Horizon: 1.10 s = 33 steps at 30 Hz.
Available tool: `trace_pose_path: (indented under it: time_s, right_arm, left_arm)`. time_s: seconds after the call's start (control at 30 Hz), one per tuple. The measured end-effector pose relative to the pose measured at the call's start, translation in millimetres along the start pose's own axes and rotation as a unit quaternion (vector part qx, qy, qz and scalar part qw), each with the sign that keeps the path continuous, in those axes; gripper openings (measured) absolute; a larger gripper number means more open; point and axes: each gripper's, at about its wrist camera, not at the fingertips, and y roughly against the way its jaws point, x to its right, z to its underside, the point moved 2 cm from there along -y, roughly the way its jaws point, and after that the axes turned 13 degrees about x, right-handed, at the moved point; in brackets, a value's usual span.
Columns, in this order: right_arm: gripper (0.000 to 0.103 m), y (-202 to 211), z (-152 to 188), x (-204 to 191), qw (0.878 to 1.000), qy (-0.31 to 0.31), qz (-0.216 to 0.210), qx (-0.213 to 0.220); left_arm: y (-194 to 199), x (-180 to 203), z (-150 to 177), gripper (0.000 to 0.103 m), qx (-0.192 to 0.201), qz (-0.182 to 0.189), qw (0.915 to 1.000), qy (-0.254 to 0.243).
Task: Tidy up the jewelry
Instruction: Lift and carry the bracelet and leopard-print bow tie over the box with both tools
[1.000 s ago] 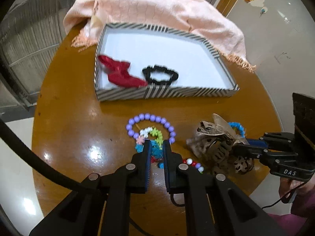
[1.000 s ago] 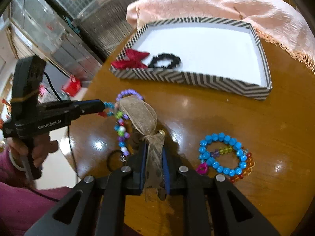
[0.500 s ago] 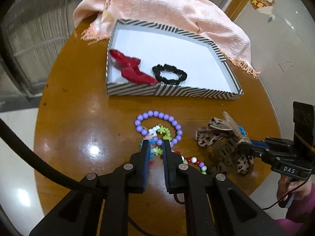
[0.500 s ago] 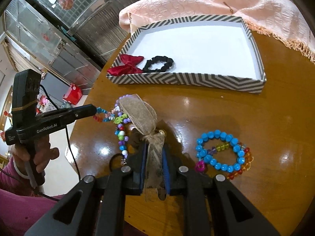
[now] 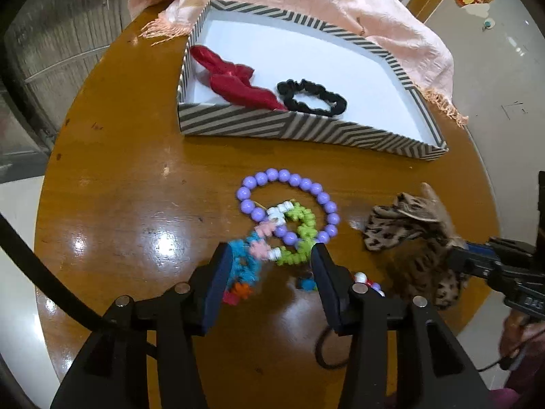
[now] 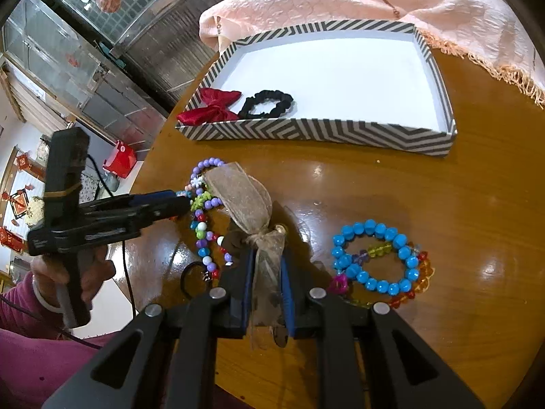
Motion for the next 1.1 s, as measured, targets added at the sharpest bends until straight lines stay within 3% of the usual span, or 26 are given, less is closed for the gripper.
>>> trace_pose_path:
  time_s: [0.03,0.07,0.1,0.17,0.27,0.4,0.73,0.87,0.93,1.0,1.07,1.1]
  right_arm:
    - [0.016,0,0,0,1.0,0.0,0.0,0.0]
    - [0.016,0,0,0,1.0,0.0,0.0,0.0]
    - [0.016,0,0,0,1.0,-0.001,0.001,0.0]
    - [0.016,0,-1,1,1.0,-0.002,0.002,0.001]
    - [0.016,0,-3,1,1.0,-0.003,0.003,0.004]
    - [0.016,2,-7,0,1.0,-0.004,0.001,0.008]
    - [0.016,16,-38,-14,0.999,0.007,-0.019,0.043]
    - [0.016,11,-46,-14,0.999,0.018,-0.001,0.039]
    - [0.016,3,-44,-13,0.999,0.031,0.029,0.022]
    - [0.027,-7,-40,-10,0.998,0.043,0.051,0.012]
    - [0.047,-14,-37,-7,0.998,0.041,0.049,0.009]
    - [0.049,-19,-36,-5,0.998,0.038,0.05,0.008]
  left_arm:
    - [-1,0,0,0.037,-0.001,-0.002,1.0,-0.004]
    - [-3,1,0,0.025,-0.003,-0.003,1.0,-0.009]
    - [-6,1,1,0.019,-0.012,-0.003,0.9998,-0.014]
    - [-7,1,1,0.017,-0.01,-0.002,0.9997,-0.022]
    - [-5,1,1,0.007,-0.014,-0.003,0.9995,-0.029]
    - [8,-3,-6,0.007,-0.013,0.017,0.9997,-0.015]
    - [61,2,-55,0.007,0.047,0.031,0.9981,-0.026]
    - [65,3,-68,0.007,0.064,0.022,0.9971,-0.034]
    - [66,3,-70,0.007,0.067,0.023,0.997,-0.031]
    - [64,2,-71,0.007,0.066,0.022,0.9972,-0.029]
    - [62,2,-70,0.007,0.062,0.021,0.9975,-0.028]
    - [60,2,-69,0.007,0.059,0.021,0.9977,-0.026]
